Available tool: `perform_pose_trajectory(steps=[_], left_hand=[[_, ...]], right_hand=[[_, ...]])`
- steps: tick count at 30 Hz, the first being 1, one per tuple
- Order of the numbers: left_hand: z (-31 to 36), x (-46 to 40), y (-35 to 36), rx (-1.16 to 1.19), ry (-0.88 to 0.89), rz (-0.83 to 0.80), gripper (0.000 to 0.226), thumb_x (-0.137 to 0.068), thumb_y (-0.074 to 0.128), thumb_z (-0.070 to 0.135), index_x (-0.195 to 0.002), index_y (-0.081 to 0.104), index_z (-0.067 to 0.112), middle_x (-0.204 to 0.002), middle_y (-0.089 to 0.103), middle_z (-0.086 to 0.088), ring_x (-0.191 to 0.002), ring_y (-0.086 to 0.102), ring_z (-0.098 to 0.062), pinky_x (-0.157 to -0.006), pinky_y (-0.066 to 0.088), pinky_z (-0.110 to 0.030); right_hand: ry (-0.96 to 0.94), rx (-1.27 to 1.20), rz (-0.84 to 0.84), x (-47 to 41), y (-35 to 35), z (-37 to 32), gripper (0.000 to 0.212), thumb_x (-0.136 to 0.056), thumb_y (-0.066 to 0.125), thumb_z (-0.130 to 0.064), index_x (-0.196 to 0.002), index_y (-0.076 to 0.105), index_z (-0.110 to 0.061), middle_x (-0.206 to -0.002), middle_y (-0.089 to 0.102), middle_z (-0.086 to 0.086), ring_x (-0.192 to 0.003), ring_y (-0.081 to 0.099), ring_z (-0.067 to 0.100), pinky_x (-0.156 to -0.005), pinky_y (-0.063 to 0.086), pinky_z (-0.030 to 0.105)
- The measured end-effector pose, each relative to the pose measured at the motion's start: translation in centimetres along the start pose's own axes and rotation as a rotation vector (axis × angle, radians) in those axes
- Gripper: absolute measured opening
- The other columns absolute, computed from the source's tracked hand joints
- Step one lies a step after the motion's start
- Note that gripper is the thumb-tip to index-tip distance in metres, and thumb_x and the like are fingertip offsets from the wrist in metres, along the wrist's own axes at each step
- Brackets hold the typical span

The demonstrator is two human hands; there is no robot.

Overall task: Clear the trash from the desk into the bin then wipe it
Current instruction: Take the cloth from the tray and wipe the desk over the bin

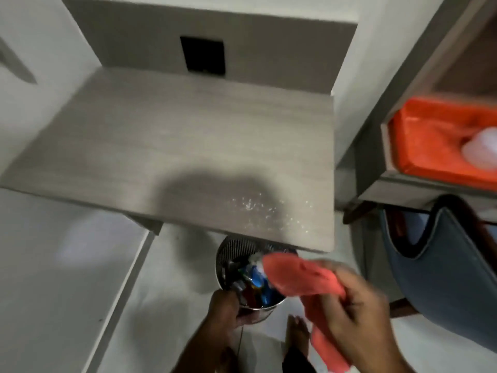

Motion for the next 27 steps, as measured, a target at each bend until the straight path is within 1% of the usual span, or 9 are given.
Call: perform_pose_trajectory(steps=[4,6,11,16,19,20,22,24,27], left_hand=[[2.0,3.8,-0.1,0.013,0.007,0.036,0.03,-0.089,0.052,-0.001,-0.117,0.058,-0.009,-0.114,0.066,-0.032,-0.096,0.067,-0.042,-0.057,0.062,-0.042],[2.5,4.8,-0.2,-0.009,0.009,0.024,0.029,-0.089,0.051,-0.004,-0.116,0.059,-0.009,-0.109,0.068,-0.032,-0.088,0.069,-0.039,-0.054,0.061,-0.04],[2.6,5.0,-0.9,0.009,-0.006,-0.011,0.027,-0.086,0.055,-0.002,-0.112,0.063,-0.005,-0.103,0.072,-0.03,-0.094,0.07,-0.043,-0.074,0.061,-0.053],[2.0,4.5,-3.4,-0.045,-0.032,0.053,0.029,-0.088,0.043,-0.002,-0.107,0.064,-0.007,-0.103,0.071,-0.029,-0.092,0.07,-0.041,-0.068,0.064,-0.047],[1.4,4.5,-4.2,-0.044,-0.001,-0.016,0.028,-0.09,0.045,0.004,-0.102,0.07,-0.004,-0.095,0.075,-0.026,-0.089,0.073,-0.039,-0.076,0.062,-0.052],[1.2,4.6,-4.4,-0.048,-0.003,-0.031,0.028,-0.09,0.045,0.005,-0.1,0.071,-0.003,-0.093,0.076,-0.026,-0.085,0.074,-0.039,-0.074,0.062,-0.053],[1.2,4.5,-5.1,-0.067,-0.007,-0.023,0.023,-0.088,0.053,0.006,-0.097,0.071,-0.004,-0.093,0.075,-0.028,-0.08,0.075,-0.04,-0.066,0.063,-0.05],[1.4,4.3,-6.1,-0.105,0.009,-0.009,0.02,-0.086,0.056,0.005,-0.095,0.07,-0.006,-0.089,0.074,-0.027,-0.075,0.074,-0.04,-0.062,0.063,-0.044],[2.4,4.6,-7.4,-0.146,0.054,-0.011,0.013,-0.09,0.051,0.005,-0.091,0.064,0.001,-0.086,0.071,-0.02,-0.077,0.071,-0.036,-0.07,0.064,-0.049]], right_hand=[[-0.268,0.381,0.331,-8.4,-5.9,-6.3,0.034,-0.082,0.056,-0.021,-0.114,0.068,-0.026,-0.1,0.076,-0.001,-0.085,0.07,0.019,-0.077,0.056,0.033],[-0.257,0.523,0.231,-14.3,-4.5,-6.5,0.041,-0.081,0.058,-0.014,-0.121,0.064,-0.025,-0.106,0.074,0.007,-0.092,0.068,0.029,-0.08,0.056,0.037],[-0.25,0.814,-0.165,-18.9,4.5,-2.0,0.048,-0.078,0.057,-0.001,-0.124,0.064,-0.013,-0.132,0.063,0.015,-0.119,0.06,0.032,-0.102,0.046,0.039],[-0.32,0.689,-0.173,-5.5,9.5,1.0,0.043,-0.055,0.086,-0.007,-0.093,0.072,-0.021,-0.095,0.077,0.007,-0.076,0.075,0.028,-0.064,0.063,0.035],[-0.336,0.61,-0.277,1.9,12.1,0.8,0.012,-0.074,0.081,-0.018,-0.085,0.082,-0.021,-0.09,0.081,0.0,-0.074,0.078,0.02,-0.06,0.063,0.027],[-0.309,0.568,-0.309,2.5,12.6,0.4,0.02,-0.06,0.092,-0.019,-0.078,0.084,-0.019,-0.085,0.081,-0.002,-0.071,0.078,0.014,-0.06,0.062,0.021],[-0.283,0.402,-0.215,1.1,11.9,-0.9,0.039,-0.046,0.097,-0.011,-0.081,0.083,-0.02,-0.086,0.081,-0.003,-0.076,0.078,0.01,-0.073,0.06,0.017],[-0.361,0.314,-0.047,-1.6,9.9,-4.1,0.027,-0.076,0.078,-0.005,-0.1,0.077,-0.018,-0.099,0.08,0.0,-0.088,0.077,0.017,-0.084,0.062,0.032],[-0.465,0.451,0.263,-9.6,6.5,-8.3,0.034,-0.081,0.058,-0.012,-0.113,0.065,-0.021,-0.105,0.076,0.004,-0.092,0.069,0.021,-0.083,0.057,0.035]])
Point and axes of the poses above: each hand's wrist, its own x-axis away from the middle knuckle, its own y-axis out of the palm, z = x × y, the point moved 6 cm from there along -x, towards the middle knuckle
